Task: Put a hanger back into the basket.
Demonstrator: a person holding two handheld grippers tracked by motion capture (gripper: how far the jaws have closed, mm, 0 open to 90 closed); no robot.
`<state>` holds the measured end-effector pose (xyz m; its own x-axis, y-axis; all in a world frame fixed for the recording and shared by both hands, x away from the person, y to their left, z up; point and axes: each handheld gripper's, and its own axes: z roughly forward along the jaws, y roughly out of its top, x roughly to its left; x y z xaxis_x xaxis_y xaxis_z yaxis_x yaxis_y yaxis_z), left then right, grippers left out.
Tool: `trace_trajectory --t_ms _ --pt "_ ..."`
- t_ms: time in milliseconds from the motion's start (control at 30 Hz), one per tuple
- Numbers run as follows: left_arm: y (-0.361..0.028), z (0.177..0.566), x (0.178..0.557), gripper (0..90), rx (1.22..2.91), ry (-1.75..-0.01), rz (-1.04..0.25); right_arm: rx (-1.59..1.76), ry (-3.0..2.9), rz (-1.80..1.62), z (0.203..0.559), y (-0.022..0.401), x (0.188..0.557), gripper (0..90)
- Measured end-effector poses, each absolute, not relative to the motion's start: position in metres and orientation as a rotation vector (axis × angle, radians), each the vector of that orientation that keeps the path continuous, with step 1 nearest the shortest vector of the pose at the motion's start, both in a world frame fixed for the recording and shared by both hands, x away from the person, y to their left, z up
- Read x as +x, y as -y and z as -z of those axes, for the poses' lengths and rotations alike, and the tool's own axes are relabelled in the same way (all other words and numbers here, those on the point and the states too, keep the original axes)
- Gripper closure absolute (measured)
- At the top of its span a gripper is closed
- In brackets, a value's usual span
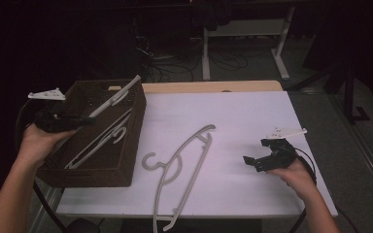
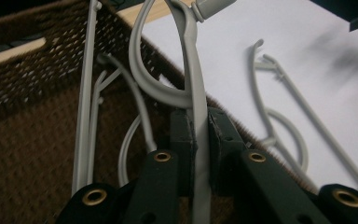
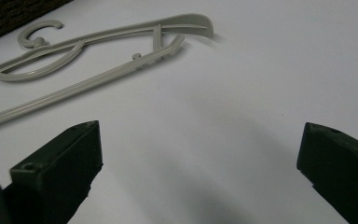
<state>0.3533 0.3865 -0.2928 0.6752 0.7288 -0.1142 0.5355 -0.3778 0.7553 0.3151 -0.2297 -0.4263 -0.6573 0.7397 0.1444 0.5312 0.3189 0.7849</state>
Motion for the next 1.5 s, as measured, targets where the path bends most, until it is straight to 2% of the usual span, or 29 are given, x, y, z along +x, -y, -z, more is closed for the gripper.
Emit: trace_trajectory --t_ms 300,767,1033,1267,1500 --pt "-0.405 0.323 0.358 82.1 2.088 -1.034 -0.288 1.161 -2.346 -1.247 0.427 0.230 0.317 0.0" --pt "-0.408 0.359 0.375 80.7 2.159 -1.092 -0.242 1.163 -2.346 -1.243 0.428 0.230 0.317 0.0" --pt "-0.411 0.356 0.374 61.0 2.122 -1.097 -0.266 1.165 -2.343 -1.245 0.427 0.230 0.317 0.0" --pt "-0.404 0.347 0.370 39.7 2.067 -1.070 -0.292 1.163 -2.344 -1.245 0.427 0.230 0.317 0.0" --pt "-0.383 0.334 0.368 30.5 2.030 -1.020 -0.273 1.158 -2.344 -1.247 0.427 0.230 0.317 0.0"
